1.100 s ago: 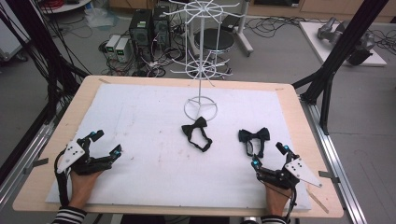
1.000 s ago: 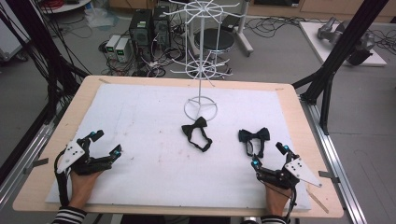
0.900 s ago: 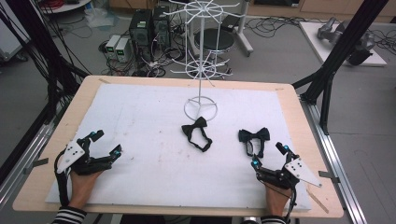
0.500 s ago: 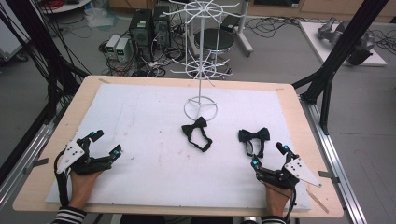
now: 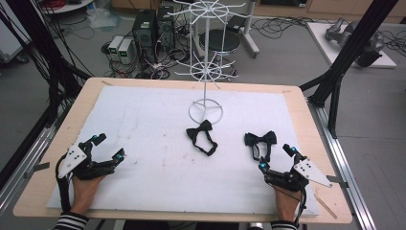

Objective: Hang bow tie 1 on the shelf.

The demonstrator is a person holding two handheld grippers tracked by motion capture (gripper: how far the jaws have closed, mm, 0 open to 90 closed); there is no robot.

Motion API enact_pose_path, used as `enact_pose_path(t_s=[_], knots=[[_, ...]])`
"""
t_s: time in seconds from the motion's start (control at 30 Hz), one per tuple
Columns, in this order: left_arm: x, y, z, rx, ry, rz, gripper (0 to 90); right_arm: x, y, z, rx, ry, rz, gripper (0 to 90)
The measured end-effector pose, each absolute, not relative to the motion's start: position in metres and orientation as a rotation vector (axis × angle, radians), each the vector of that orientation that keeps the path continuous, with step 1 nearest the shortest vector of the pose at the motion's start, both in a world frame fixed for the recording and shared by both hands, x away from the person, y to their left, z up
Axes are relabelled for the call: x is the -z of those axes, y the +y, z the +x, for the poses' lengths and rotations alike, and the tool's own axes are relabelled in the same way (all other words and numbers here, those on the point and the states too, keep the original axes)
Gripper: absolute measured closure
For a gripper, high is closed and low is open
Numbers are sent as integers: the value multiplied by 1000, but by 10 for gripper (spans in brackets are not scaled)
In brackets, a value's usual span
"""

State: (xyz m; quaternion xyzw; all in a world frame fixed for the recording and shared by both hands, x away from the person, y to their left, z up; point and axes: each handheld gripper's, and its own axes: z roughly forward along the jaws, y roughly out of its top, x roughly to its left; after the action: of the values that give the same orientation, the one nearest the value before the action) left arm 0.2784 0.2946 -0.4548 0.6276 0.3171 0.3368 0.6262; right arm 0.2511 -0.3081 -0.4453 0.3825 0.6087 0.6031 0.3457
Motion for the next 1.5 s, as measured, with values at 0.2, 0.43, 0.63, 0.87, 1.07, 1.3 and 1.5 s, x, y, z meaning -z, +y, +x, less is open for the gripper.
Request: enact_pose_path(t_s=[0.2,0.43,0.63,0.87,1.07,1.3,1.5], knots=[[455,295,278,-772,727,1440,112,433,-315,252,-1574,1607,982,11],[455,295,279,-770,730,1436,112,413,-323,262,-1542,1696,943,11],[455,295,279,-768,730,1437,112,392,-330,274,-1534,1788,917,11],[455,295,278,-770,727,1437,112,375,-333,289,-1480,1871,869,11],[455,295,278,-768,728,1429,112,358,-336,309,-1438,2040,819,11],[455,296,278,-766,726,1424,112,348,-333,324,-1360,2155,772,11],[455,296,278,-766,728,1423,112,336,-329,341,-1282,2263,681,12]])
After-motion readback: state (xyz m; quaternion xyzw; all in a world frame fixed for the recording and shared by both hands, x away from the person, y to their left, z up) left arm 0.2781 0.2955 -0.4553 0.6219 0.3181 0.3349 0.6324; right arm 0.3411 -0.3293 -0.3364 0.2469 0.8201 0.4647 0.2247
